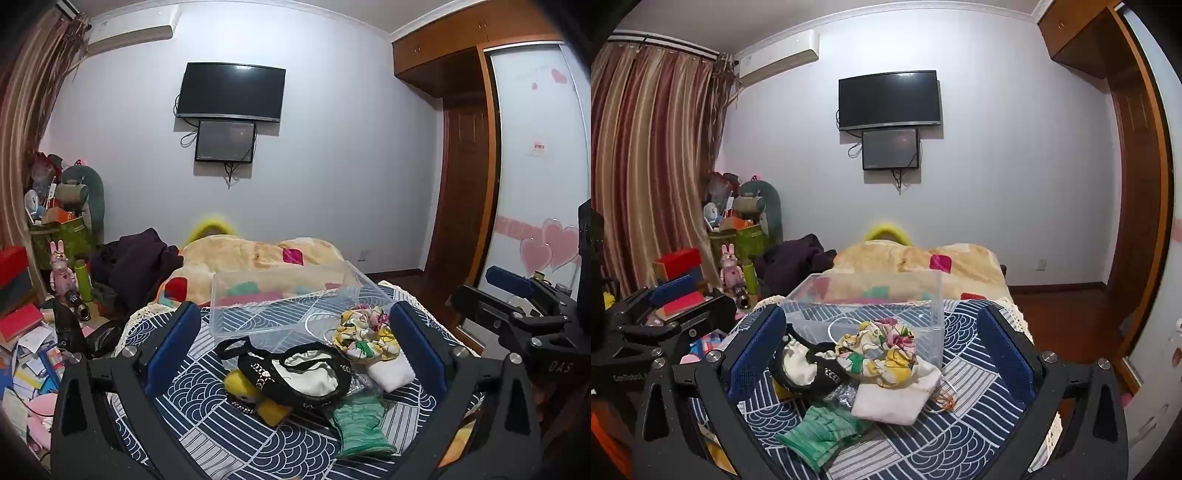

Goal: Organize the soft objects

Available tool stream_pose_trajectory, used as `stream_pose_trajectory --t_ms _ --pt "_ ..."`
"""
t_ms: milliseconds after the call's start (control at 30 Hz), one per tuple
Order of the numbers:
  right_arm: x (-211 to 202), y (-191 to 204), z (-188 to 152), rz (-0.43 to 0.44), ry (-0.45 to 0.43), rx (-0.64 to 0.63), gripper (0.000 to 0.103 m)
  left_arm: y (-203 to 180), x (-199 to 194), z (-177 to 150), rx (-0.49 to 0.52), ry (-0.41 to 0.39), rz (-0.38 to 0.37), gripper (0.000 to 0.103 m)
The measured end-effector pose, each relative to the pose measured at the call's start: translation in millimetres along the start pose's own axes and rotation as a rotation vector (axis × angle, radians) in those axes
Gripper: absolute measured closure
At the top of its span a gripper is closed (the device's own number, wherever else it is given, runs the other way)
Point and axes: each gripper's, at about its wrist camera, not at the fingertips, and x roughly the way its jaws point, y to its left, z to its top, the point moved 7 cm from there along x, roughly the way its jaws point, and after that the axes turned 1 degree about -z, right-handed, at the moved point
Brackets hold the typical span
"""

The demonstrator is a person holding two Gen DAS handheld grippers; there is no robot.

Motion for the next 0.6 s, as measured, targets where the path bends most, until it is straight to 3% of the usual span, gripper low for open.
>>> stream_pose_trajectory --t_ms 600 --pt "-5.4 4.8 1.7 0.010 -0.010 -0.007 0.000 -1.6 -6.2 6.8 0.011 -0.026 -0.005 0.000"
